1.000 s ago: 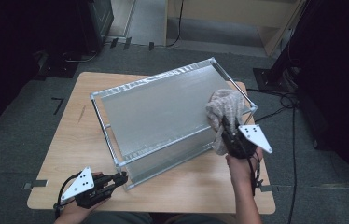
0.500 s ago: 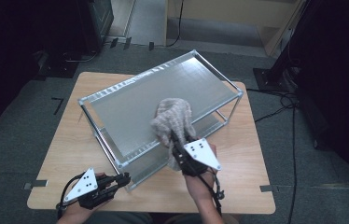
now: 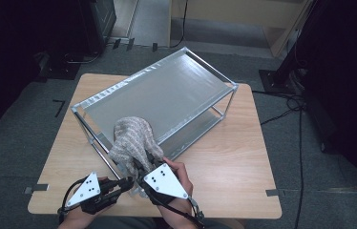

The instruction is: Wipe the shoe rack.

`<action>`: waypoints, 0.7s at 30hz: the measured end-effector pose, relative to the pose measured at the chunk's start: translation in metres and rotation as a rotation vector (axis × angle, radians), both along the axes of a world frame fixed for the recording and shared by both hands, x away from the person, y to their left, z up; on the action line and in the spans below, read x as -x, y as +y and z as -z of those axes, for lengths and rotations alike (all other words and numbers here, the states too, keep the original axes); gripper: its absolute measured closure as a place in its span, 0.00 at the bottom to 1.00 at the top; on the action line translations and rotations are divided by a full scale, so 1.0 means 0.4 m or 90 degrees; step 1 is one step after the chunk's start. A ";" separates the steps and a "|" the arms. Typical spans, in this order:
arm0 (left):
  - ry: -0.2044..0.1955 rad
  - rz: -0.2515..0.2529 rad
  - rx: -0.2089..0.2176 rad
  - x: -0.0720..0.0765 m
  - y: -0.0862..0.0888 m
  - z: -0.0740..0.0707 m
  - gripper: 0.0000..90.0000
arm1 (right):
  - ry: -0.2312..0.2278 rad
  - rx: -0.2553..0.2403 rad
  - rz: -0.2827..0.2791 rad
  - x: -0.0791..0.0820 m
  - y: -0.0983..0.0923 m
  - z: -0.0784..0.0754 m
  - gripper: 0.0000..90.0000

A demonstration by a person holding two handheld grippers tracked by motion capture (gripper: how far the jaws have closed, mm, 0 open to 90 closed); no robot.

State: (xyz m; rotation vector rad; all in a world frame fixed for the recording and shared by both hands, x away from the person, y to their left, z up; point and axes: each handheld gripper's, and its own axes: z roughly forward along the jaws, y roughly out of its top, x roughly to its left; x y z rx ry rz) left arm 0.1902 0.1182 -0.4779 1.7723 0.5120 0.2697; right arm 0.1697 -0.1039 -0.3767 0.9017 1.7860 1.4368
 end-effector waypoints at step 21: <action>0.004 0.001 -0.001 -0.001 0.001 0.000 0.90 | 0.017 -0.016 0.234 -0.332 -0.329 0.004 0.75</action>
